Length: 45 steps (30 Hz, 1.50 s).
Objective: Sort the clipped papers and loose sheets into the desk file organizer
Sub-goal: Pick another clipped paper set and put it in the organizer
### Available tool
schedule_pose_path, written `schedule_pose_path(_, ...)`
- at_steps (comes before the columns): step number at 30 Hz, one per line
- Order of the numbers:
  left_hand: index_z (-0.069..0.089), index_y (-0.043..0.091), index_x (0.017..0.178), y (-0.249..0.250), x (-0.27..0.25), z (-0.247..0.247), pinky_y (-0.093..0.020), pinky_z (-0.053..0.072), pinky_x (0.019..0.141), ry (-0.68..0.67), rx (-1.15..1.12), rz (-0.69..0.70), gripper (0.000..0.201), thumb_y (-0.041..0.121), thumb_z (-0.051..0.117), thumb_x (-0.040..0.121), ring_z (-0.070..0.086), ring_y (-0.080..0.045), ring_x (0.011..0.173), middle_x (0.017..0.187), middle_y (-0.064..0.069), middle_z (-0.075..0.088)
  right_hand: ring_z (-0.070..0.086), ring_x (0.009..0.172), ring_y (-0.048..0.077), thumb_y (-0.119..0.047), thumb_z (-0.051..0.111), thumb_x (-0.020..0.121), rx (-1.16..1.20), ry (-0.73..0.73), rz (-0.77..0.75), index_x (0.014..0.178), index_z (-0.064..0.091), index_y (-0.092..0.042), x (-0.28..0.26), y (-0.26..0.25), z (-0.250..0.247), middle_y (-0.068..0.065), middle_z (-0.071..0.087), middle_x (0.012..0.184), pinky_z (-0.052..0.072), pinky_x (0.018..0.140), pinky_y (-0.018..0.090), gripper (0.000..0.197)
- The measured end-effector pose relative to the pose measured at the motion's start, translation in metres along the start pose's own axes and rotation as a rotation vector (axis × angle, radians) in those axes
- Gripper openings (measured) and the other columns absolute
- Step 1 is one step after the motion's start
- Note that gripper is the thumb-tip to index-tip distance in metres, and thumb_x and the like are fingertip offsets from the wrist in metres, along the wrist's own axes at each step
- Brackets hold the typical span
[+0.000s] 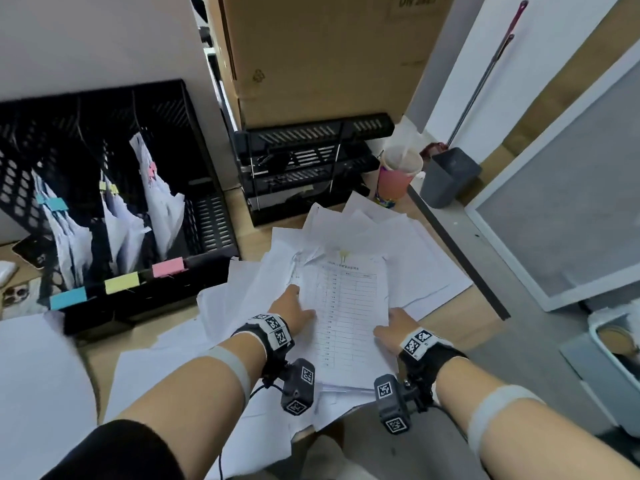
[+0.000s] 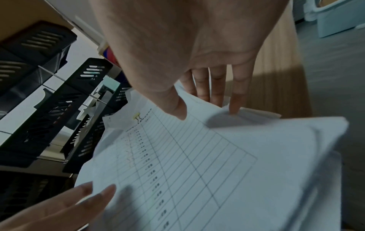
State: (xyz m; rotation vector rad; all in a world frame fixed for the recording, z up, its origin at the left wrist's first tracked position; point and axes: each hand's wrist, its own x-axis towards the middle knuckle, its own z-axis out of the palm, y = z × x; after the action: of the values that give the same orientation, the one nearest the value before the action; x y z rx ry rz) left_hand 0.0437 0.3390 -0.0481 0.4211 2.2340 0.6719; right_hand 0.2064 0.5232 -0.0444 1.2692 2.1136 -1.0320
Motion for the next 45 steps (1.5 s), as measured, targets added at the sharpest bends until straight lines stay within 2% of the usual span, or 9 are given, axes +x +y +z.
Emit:
schedule_pose_path(3, 0.059, 0.007, 0.108, 0.0, -0.003, 0.001, -0.039, 0.053, 0.091, 0.0, -0.08, 0.042, 0.021, 0.008, 0.062, 0.087, 0.065, -0.032, 0.1, 0.107, -0.012, 0.068, 0.063, 0.088, 0.021, -0.032, 0.059, 0.073, -0.014, 0.048, -0.014, 0.104, 0.048, -0.02, 0.001, -0.003, -0.011, 0.001, 0.064, 0.101, 0.053, 0.078, 0.029, 0.035)
schedule_pose_path(8, 0.064, 0.015, 0.122, -0.013, -0.028, -0.024, -0.038, 0.054, 0.092, -0.112, -0.294, 0.011, 0.049, 0.002, 0.058, 0.075, 0.066, -0.027, 0.106, 0.116, -0.005, 0.071, 0.062, 0.1, 0.026, -0.029, 0.066, 0.071, 0.05, 0.113, -0.11, 0.113, 0.041, -0.02, -0.007, -0.035, -0.035, 0.005, 0.059, 0.109, 0.053, 0.087, 0.037, 0.049)
schedule_pose_path(12, 0.072, 0.007, 0.103, -0.037, -0.056, -0.054, -0.029, 0.047, 0.062, -0.11, -0.416, -0.089, 0.037, -0.01, 0.055, 0.074, 0.056, -0.019, 0.069, 0.086, -0.007, 0.069, 0.062, 0.105, 0.023, -0.018, 0.063, 0.083, 0.116, -0.042, -0.321, 0.117, 0.053, -0.015, -0.025, -0.084, -0.035, -0.001, 0.064, 0.109, 0.049, 0.088, 0.03, 0.035)
schedule_pose_path(18, 0.073, 0.022, 0.102, -0.094, -0.099, -0.101, -0.048, 0.059, 0.09, 0.138, -0.614, -0.238, 0.034, 0.036, 0.078, 0.072, 0.073, -0.027, 0.098, 0.103, -0.003, 0.078, 0.067, 0.075, 0.03, -0.014, 0.053, 0.086, -0.043, -0.104, -0.465, 0.092, 0.065, 0.0, -0.049, -0.152, 0.014, 0.017, 0.07, 0.086, 0.06, 0.063, 0.041, 0.019)
schedule_pose_path(21, 0.072, 0.015, 0.098, -0.119, -0.124, -0.125, -0.052, 0.059, 0.088, 0.302, -0.655, -0.282, 0.028, 0.037, 0.075, 0.081, 0.073, -0.033, 0.098, 0.101, -0.01, 0.077, 0.066, 0.069, 0.026, -0.007, 0.05, 0.087, -0.022, -0.208, -0.45, 0.086, 0.065, -0.007, -0.068, -0.176, 0.043, 0.013, 0.067, 0.085, 0.055, 0.047, 0.028, 0.015)
schedule_pose_path(28, 0.075, 0.008, 0.102, -0.16, -0.17, -0.167, -0.044, 0.06, 0.087, 0.336, -0.635, -0.24, 0.029, 0.033, 0.062, 0.096, 0.074, -0.029, 0.095, 0.1, -0.011, 0.077, 0.047, 0.061, 0.017, -0.02, 0.052, 0.081, -0.172, -0.165, -0.525, 0.065, 0.048, -0.017, -0.092, -0.212, 0.095, 0.001, 0.052, 0.063, 0.036, 0.054, 0.022, 0.017)
schedule_pose_path(33, 0.07, 0.009, 0.1, -0.168, -0.182, -0.193, -0.034, 0.063, 0.063, 0.241, -0.679, -0.244, 0.034, 0.037, 0.052, 0.101, 0.073, -0.025, 0.072, 0.093, -0.013, 0.075, 0.058, 0.068, 0.022, -0.021, 0.053, 0.077, -0.121, -0.097, -0.476, 0.074, 0.052, -0.015, -0.102, -0.231, 0.116, 0.003, 0.059, 0.072, 0.054, 0.062, 0.035, 0.007)
schedule_pose_path(39, 0.068, 0.006, 0.099, -0.159, -0.183, -0.223, -0.034, 0.064, 0.059, 0.134, -0.642, -0.129, 0.035, 0.036, 0.052, 0.102, 0.069, -0.027, 0.066, 0.093, -0.021, 0.073, 0.058, 0.098, 0.029, -0.042, 0.075, 0.07, -0.101, 0.228, -0.5, 0.111, 0.044, -0.012, -0.143, -0.256, 0.13, 0.012, 0.052, 0.113, 0.05, 0.085, 0.035, 0.059)
schedule_pose_path(45, 0.059, 0.006, 0.082, -0.13, -0.18, -0.241, -0.035, 0.062, 0.053, 0.137, -0.567, 0.043, 0.027, 0.018, 0.047, 0.103, 0.066, -0.022, 0.047, 0.065, -0.016, 0.063, 0.073, 0.074, 0.023, -0.081, 0.067, 0.049, -0.181, -0.19, -0.496, 0.127, 0.034, -0.031, -0.205, -0.28, 0.158, 0.003, 0.063, 0.101, 0.061, 0.052, 0.037, 0.098)
